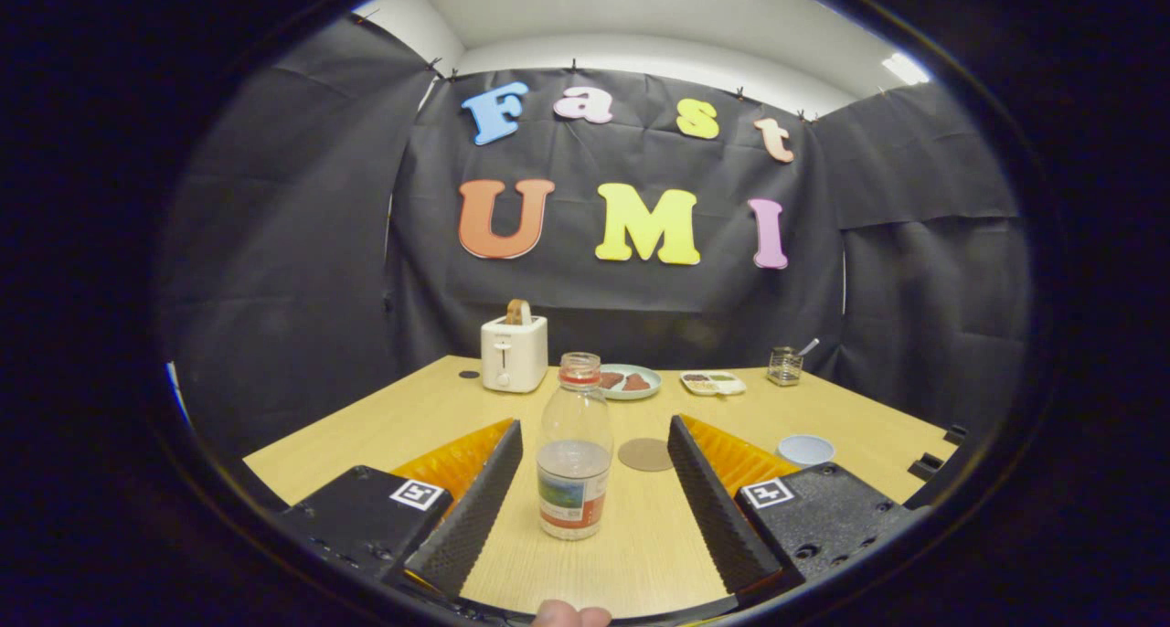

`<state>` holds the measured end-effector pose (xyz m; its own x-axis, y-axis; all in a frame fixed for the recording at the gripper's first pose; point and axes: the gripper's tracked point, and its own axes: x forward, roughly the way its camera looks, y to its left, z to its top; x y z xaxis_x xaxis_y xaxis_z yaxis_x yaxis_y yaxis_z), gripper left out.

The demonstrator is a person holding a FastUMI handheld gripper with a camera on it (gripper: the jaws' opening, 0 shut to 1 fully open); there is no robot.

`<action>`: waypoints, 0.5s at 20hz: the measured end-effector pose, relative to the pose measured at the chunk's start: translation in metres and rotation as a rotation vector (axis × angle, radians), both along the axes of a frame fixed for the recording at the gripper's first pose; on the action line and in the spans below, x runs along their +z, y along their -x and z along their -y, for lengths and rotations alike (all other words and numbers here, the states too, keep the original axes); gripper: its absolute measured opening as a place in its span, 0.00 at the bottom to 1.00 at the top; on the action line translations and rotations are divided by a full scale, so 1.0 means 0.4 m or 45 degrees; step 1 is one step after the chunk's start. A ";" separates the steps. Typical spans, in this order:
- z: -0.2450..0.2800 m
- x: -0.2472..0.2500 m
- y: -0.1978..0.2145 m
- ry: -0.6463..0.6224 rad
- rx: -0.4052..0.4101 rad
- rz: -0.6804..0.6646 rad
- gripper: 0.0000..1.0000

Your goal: Take the bottle from table, then pour the juice into the cup, finally place the bottle on the coaster

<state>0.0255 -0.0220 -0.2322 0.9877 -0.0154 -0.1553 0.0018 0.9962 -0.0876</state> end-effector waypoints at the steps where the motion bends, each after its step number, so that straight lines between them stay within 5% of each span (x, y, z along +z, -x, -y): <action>1: 0.000 -0.020 -0.004 -0.012 -0.004 -0.002 1.00; 10: -0.021 -0.177 -0.076 -0.017 0.000 -0.074 1.00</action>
<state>0.0559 -0.0135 -0.3032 0.9770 -0.0129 -0.2127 -0.0029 0.9972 -0.0742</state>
